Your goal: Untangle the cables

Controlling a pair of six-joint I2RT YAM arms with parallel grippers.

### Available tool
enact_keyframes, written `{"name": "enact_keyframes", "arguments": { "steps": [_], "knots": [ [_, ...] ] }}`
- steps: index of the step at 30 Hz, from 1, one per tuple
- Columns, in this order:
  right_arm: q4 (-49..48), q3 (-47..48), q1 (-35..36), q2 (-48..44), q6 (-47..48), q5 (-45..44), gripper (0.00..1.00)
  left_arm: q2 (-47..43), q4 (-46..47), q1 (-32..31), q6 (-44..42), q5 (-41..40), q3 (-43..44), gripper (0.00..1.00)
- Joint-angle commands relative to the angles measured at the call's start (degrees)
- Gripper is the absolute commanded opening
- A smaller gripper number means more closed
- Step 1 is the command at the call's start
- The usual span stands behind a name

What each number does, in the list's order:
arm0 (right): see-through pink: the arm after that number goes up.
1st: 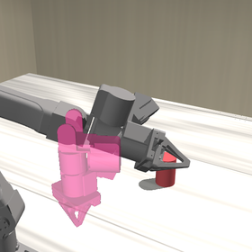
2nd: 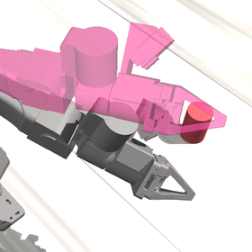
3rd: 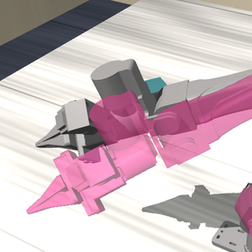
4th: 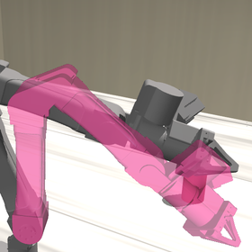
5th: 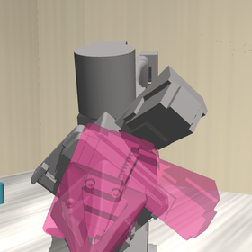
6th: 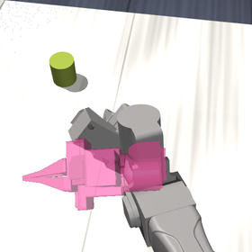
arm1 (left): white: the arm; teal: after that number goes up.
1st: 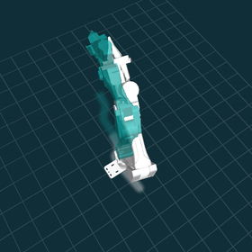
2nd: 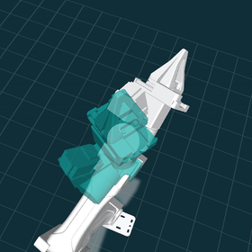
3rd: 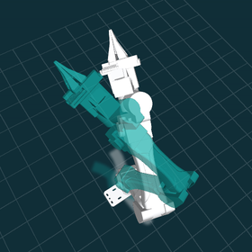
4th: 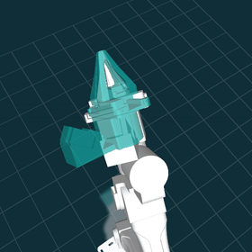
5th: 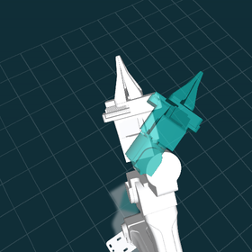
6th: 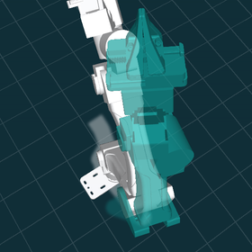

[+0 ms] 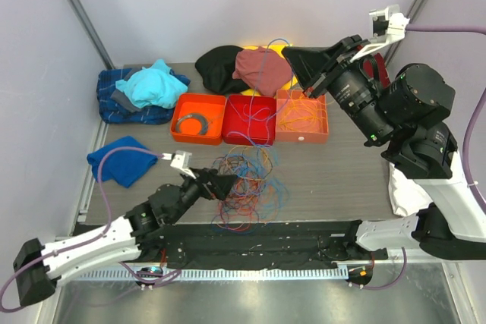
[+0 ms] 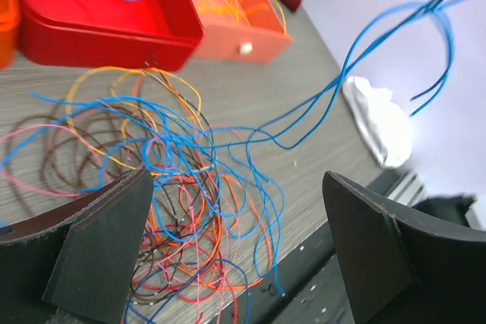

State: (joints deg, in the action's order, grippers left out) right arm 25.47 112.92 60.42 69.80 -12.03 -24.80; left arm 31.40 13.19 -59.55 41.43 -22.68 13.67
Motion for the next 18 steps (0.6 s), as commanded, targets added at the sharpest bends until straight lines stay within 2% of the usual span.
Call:
{"name": "enact_keyframes", "arguments": {
  "steps": [1,6,11,18],
  "knots": [
    [-1.0,0.8,0.4,-0.2,-0.7,1.8,0.01,7.6,22.0,-0.1,-5.5,6.1,-0.7,1.0],
    [-0.9,0.5,0.3,-0.4,-1.1,2.2,0.01,17.9,29.0,-0.1,-6.2,3.4,1.4,1.0],
    [-0.3,0.0,0.3,-0.8,-0.8,2.2,0.01,24.7,34.3,-0.6,-6.8,7.6,5.2,1.0],
    [-1.4,-3.2,0.3,-2.6,-1.2,2.1,0.01,35.6,36.9,-1.4,-9.6,6.2,12.8,1.0]
  ]
}}
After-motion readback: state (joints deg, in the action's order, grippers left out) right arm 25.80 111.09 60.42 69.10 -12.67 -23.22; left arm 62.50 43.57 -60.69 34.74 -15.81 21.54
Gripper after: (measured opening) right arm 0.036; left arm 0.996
